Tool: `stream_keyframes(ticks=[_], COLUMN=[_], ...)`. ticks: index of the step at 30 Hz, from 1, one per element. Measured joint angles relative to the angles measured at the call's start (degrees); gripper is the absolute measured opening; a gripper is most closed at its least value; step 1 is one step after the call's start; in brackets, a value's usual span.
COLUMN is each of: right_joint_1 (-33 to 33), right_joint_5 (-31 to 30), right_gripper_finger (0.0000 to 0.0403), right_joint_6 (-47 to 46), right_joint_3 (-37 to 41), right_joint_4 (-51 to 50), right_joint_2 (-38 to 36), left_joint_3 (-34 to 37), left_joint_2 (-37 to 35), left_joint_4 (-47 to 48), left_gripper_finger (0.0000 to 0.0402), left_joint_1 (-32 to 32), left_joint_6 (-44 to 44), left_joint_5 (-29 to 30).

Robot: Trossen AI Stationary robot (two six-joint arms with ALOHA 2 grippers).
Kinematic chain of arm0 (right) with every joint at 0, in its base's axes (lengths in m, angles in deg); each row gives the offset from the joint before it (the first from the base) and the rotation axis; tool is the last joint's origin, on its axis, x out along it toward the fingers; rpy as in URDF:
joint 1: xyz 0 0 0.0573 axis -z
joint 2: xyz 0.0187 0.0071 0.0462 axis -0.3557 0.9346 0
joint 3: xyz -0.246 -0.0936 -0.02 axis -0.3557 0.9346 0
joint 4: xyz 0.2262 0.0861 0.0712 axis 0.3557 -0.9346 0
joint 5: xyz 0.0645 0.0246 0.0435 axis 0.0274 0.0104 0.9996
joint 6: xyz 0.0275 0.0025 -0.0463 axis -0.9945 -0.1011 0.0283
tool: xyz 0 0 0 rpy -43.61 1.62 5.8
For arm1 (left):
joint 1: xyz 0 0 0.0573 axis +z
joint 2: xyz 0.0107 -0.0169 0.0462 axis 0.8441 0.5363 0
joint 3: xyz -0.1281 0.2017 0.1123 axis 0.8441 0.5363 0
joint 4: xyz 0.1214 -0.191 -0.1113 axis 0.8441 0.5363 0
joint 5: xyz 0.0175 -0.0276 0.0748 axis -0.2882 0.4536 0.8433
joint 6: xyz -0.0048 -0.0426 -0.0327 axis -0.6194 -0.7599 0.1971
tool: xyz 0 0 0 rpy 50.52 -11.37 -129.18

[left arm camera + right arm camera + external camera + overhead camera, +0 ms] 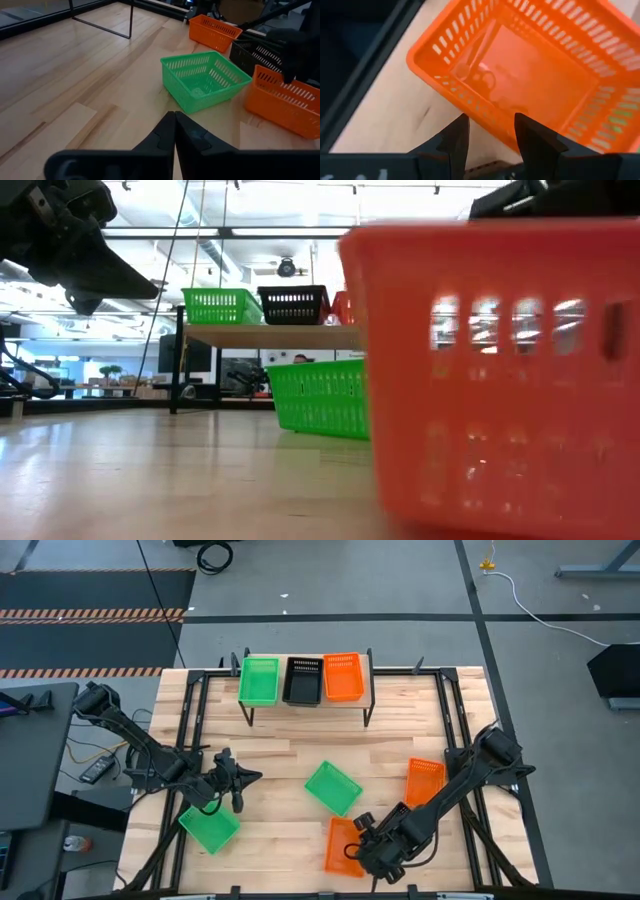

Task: Stack baskets on shelf by color
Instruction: Stack the left orange bin on top of the orange bin on the shelf

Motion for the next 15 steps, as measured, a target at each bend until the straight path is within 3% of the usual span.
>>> stream_keyframes(ticks=[6,15], right_joint_1=[0.82,3.65], right_joint_5=[-0.01,0.02], right_gripper_finger=[0.0149,0.0082], right_joint_6=[0.35,2.98], right_joint_3=[0.09,0.02], right_joint_4=[-0.52,-5.24], right_joint_2=[2.06,1.75], left_joint_3=[0.00,0.00], left_joint_2=[0.00,0.00], left_joint_4=[-0.02,0.58], left_gripper_finger=[0.0019,0.0012], left_joint_1=[-0.02,-0.02], left_joint_6=[-0.50,-0.44], left_joint_5=[-0.02,-0.03])
